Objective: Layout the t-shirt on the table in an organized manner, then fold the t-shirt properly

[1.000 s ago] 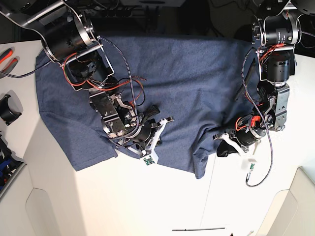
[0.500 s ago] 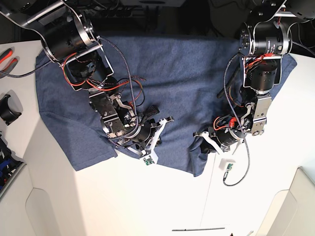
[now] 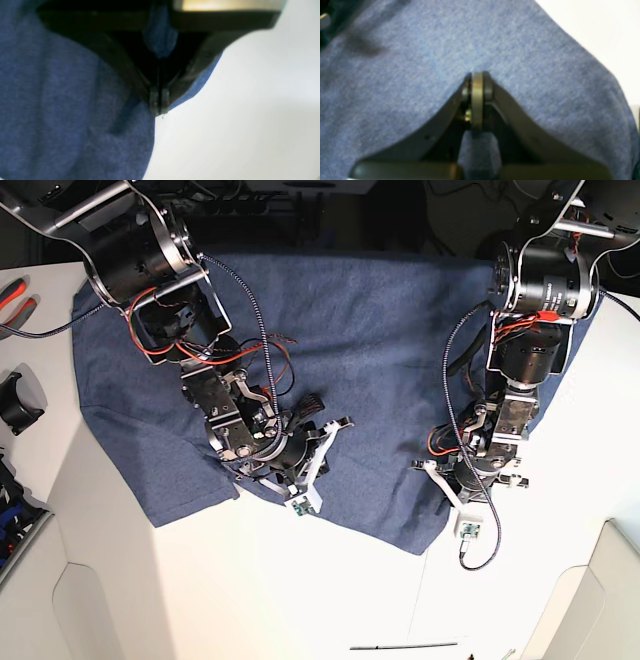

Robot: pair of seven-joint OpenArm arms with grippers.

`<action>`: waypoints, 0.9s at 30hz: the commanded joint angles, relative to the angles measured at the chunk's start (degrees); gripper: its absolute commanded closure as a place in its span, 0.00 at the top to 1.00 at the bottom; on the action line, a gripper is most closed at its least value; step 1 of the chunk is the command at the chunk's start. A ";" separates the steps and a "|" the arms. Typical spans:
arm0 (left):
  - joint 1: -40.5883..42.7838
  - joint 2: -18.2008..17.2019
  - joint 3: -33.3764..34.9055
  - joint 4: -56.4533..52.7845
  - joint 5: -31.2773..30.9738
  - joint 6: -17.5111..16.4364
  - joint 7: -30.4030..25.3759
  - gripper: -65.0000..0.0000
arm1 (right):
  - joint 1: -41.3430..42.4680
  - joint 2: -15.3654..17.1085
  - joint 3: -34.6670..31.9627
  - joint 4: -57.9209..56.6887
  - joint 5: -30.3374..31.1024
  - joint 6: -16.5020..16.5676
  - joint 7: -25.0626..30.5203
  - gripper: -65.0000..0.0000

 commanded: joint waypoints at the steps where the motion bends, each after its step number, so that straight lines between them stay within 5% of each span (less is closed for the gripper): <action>1: -0.76 -1.16 -0.07 0.07 0.85 1.44 1.95 0.00 | -0.04 0.35 -0.04 -0.33 -1.09 -0.57 -4.35 0.00; 10: -0.79 -5.95 -0.07 0.07 4.37 12.31 1.75 0.00 | -0.04 0.35 -0.04 -0.33 -1.09 -0.57 -4.35 0.00; 27: -5.55 -6.82 -0.07 0.07 -1.20 0.50 -5.27 0.00 | -0.04 0.50 -0.04 -0.33 -1.07 -0.57 -4.35 0.00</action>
